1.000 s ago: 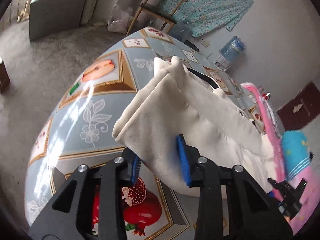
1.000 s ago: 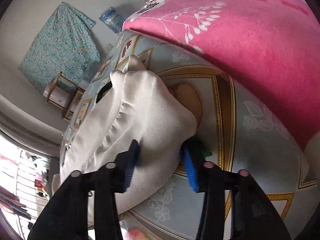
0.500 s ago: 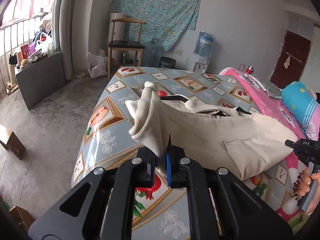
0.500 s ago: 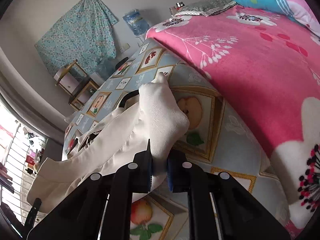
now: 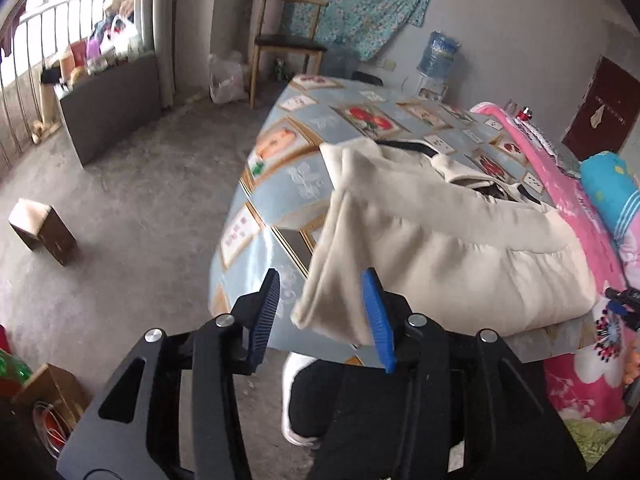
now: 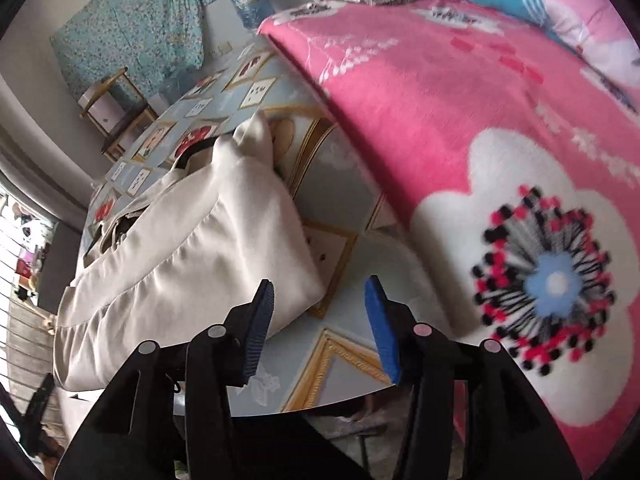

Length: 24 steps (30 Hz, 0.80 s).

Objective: Fold large clothes

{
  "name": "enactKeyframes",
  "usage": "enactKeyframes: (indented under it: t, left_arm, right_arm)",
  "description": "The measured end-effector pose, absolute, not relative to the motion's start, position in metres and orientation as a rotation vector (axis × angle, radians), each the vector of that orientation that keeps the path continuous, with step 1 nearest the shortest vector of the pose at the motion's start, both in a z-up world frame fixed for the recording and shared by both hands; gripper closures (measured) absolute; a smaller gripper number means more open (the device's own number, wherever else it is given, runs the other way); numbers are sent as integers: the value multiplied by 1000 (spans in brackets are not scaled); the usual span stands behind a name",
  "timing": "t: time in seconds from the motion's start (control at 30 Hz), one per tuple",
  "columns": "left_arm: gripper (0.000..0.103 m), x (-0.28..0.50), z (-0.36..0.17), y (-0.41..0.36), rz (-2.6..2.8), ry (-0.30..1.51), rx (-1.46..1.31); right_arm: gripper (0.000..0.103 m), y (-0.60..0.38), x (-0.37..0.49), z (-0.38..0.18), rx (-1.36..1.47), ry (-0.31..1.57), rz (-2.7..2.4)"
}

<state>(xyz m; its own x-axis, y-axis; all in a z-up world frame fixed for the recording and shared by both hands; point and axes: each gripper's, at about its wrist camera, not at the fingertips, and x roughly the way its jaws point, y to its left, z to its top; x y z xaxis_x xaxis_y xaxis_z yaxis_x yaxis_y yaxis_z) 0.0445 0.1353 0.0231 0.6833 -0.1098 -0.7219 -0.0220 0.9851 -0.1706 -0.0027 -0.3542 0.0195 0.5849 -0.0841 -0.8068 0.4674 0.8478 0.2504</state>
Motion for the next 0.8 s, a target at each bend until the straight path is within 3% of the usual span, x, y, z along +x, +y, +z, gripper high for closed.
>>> enactKeyframes:
  t: [0.27,0.73,0.8]
  left_arm:
    - [59,95,53,101,-74,781,-81]
    - [60,208,5,74,-67,951,58]
    - [64,216,1,76,-64,970,45]
  right_arm:
    - [52,-307,59,32,367,875,-120]
    - [52,-287,126,17,253,948,-78]
    - [52,-296,128,17,242,943,-109]
